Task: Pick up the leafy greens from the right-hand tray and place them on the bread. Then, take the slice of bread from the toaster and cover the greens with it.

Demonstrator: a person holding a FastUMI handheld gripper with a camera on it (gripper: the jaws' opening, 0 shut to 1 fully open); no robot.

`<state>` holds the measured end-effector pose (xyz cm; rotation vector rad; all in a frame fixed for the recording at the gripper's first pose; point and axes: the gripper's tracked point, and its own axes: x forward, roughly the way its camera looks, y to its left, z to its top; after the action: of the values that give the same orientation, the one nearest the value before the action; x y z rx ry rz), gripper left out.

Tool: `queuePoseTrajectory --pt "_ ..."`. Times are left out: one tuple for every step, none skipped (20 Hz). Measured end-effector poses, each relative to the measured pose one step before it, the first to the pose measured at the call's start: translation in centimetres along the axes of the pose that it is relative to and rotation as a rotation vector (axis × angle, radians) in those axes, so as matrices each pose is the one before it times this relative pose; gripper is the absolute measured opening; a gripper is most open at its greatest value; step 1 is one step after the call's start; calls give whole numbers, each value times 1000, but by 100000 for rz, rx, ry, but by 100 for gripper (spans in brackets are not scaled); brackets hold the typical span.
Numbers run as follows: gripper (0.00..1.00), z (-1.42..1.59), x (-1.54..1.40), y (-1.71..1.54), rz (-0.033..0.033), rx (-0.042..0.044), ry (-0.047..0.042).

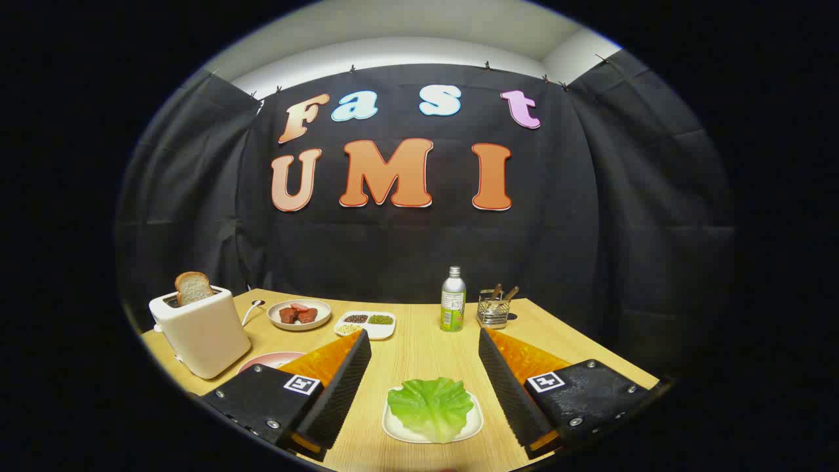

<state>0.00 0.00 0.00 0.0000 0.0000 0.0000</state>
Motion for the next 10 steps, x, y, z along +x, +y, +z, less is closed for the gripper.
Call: queuePoseTrajectory --pt "99 -1 68 -274 -685 -464 -165" --pt "99 35 72 -236 -620 -866 -419" --pt "99 43 -11 -178 -685 -885 -258" --pt "99 -54 7 -56 -98 -654 79" --pt "99 -48 -31 100 100 -232 139" --pt "99 -60 -17 -56 0 19 92" --pt "99 20 109 7 13 -138 132" --pt "99 -169 121 -46 -63 -412 333" --pt "99 -141 74 -24 -57 -402 373" --pt "99 -117 107 109 373 -272 357"
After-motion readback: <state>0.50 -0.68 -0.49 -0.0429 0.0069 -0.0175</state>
